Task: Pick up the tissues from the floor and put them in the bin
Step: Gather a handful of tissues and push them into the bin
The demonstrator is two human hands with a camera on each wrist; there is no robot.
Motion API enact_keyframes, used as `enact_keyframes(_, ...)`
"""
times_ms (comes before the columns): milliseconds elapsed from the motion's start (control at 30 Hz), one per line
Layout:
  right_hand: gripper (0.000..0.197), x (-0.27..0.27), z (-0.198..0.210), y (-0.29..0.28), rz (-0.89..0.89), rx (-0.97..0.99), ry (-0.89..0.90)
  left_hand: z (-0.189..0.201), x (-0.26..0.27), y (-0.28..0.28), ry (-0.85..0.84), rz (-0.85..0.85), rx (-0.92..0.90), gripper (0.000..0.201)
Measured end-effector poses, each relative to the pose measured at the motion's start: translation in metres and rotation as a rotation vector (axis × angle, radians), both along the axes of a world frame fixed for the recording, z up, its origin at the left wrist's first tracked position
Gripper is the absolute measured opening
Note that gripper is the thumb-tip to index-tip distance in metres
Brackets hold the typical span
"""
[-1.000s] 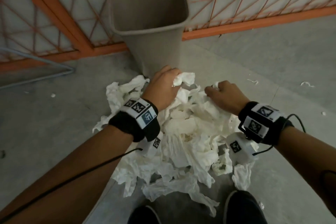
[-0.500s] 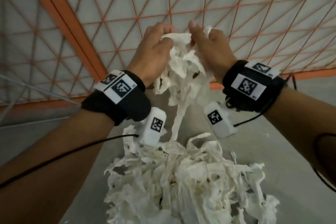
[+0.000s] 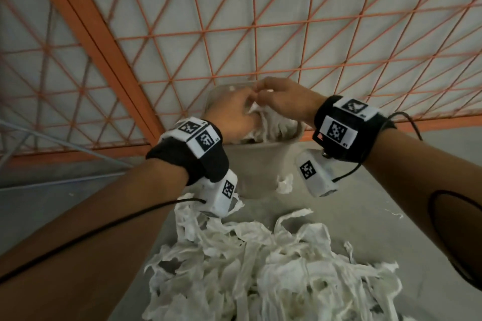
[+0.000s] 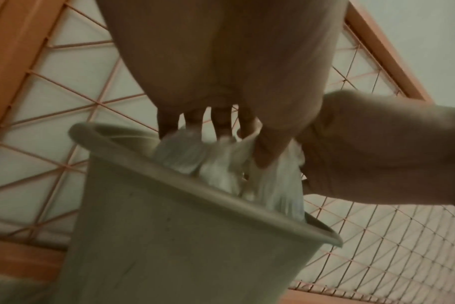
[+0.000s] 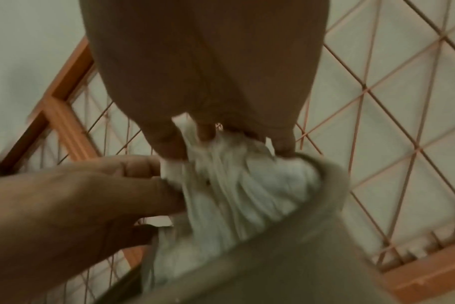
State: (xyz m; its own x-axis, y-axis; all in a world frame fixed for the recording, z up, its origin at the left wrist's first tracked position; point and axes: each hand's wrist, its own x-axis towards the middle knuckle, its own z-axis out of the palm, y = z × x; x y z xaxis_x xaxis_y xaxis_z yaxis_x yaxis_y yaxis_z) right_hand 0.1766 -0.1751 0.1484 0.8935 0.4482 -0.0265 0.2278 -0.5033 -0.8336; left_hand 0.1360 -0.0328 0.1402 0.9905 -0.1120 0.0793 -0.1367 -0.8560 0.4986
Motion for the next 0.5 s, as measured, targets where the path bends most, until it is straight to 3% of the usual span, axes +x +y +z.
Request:
enact_keyframes(67, 0.030, -0.006, -0.006, -0.007, 0.120, -0.148, -0.040, -0.002, -0.005, 0.002, 0.119, -0.034, 0.025, 0.031)
enact_keyframes(133, 0.037, -0.015, -0.006, -0.018, 0.102, -0.214, -0.130, 0.001, -0.014, 0.001, 0.120, 0.007, 0.025, 0.037)
enact_keyframes(233, 0.038, -0.029, -0.007, -0.041, -0.103, -0.113, -0.321, 0.012, -0.035, -0.004, -0.160, 0.064, 0.013, 0.039)
enact_keyframes(300, 0.032, -0.038, -0.017, -0.061, -0.222, 0.064, -0.308, 0.016, -0.056, -0.013, -0.403, -0.028, -0.108, 0.035)
enact_keyframes(367, 0.028, -0.048, -0.036, -0.083, -0.323, 0.118, -0.239, 0.006, -0.079, -0.030, -0.516, -0.186, -0.222, 0.029)
enact_keyframes(433, 0.026, -0.061, -0.061, -0.104, -0.378, 0.049, -0.158, -0.018, -0.096, -0.051, -0.479, -0.318, -0.261, 0.026)
enact_keyframes(500, 0.023, -0.080, -0.091, -0.122, -0.372, -0.080, -0.044, -0.059, -0.097, -0.066, -0.295, -0.375, -0.240, 0.026)
